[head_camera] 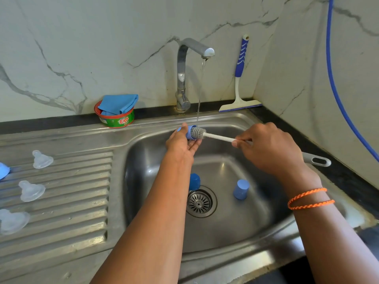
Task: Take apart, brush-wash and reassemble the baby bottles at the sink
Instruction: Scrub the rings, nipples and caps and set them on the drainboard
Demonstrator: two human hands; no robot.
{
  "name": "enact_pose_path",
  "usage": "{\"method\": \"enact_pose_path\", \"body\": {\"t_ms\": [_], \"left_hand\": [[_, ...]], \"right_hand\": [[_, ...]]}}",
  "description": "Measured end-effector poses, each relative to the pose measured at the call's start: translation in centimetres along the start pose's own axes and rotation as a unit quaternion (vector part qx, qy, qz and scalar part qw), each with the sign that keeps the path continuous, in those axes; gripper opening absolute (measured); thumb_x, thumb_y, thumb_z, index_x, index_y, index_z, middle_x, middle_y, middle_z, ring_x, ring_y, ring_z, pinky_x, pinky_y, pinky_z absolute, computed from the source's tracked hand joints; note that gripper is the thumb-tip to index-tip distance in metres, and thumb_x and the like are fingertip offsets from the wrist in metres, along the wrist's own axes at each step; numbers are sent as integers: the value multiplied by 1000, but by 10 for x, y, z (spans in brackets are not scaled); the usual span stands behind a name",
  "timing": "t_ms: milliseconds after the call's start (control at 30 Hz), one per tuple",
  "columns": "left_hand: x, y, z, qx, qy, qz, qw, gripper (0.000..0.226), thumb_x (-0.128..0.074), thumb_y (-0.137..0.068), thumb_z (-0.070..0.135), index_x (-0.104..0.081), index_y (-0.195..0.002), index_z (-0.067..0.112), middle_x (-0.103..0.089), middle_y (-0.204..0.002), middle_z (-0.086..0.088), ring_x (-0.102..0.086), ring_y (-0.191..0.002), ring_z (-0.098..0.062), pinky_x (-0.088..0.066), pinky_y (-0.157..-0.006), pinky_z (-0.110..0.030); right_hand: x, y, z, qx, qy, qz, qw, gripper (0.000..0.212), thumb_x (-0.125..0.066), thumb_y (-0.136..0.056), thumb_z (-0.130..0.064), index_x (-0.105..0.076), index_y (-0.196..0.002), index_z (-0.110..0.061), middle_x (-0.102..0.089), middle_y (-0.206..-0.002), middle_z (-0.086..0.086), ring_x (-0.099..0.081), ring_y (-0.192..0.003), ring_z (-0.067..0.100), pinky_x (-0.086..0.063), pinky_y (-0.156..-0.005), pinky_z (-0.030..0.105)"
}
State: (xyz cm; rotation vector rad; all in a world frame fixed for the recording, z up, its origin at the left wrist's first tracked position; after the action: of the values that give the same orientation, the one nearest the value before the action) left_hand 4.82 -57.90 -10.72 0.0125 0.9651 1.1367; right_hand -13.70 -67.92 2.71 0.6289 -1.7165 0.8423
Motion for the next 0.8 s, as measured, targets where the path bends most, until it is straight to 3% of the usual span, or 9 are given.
{"method": "enact_pose_path", "body": {"t_ms": [100, 200, 267, 467, 633, 733, 800], "left_hand": [[0, -1, 0, 1, 10, 0, 1000, 41, -73, -96, 18, -60, -132, 5, -70, -117, -22, -74, -88, -33, -64, -81, -48], [2, -2, 2, -9, 24, 11, 1000, 43, -73, -96, 17, -59, -135, 6, -70, -117, -21, -75, -89, -32, -64, -77, -48], [3, -3, 4, -19, 33, 14, 999, 41, -72, -97, 16, -59, -135, 5, -70, -114, -20, -75, -91, -31, -64, -83, -49], [-3, 0, 4, -15, 106, -13, 994, 42, -71, -97, 18, -58, -133, 2, -70, -112, -25, -72, -103, -39, -60, -95, -52], [-11, 3, 3, 5, 211, -28, 977, 38, -69, -100, 18, -56, -129, -3, -69, -105, -27, -69, -115, -41, -54, -104, -52], [-18, 10, -5, 39, 220, -46, 974, 26, -70, -99, 17, -58, -112, -2, -69, -106, -29, -70, -112, -43, -55, -103, -53], [-23, 14, -9, 54, 210, -58, 974, 27, -70, -98, 17, -57, -114, -2, -70, -108, -31, -72, -109, -44, -56, -102, -53]], "right_hand": [[-3, -1, 4, -15, 4, 6, 1000, 26, -62, -103, -48, -78, -117, -35, -68, -110, 11, -65, -99, 42, -50, -80, 43], [-9, -2, 9, -22, -20, -32, 999, 23, -65, -101, -46, -80, -113, -34, -68, -111, 10, -65, -99, 40, -54, -85, 45], [-9, -1, 7, -14, -51, -48, 997, 20, -66, -99, -46, -81, -108, -37, -71, -106, 6, -66, -94, 37, -56, -85, 47], [-7, -3, 8, -16, -87, 19, 996, 20, -66, -100, -48, -81, -109, -38, -72, -105, 8, -67, -95, 40, -57, -84, 49], [-13, -5, 8, -17, -121, 39, 992, 19, -66, -102, -42, -82, -107, -33, -71, -96, 8, -65, -86, 38, -56, -74, 43], [-17, -5, 6, -12, -110, 54, 992, 23, -63, -104, -43, -81, -105, -29, -69, -87, 8, -62, -79, 37, -55, -69, 42], [-18, -6, 5, -8, -116, 66, 991, 25, -62, -104, -44, -81, -103, -28, -66, -80, 7, -61, -75, 36, -55, -67, 42]]}}
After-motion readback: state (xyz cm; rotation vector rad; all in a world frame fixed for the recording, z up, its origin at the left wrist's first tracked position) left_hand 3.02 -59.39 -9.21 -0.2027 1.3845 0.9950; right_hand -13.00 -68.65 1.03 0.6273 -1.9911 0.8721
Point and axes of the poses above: each hand's wrist, its own y-axis away from the middle knuckle, its own x-axis out of the back of the hand, z = x × y, the point moved 9 cm from there along -y, towards the middle knuckle
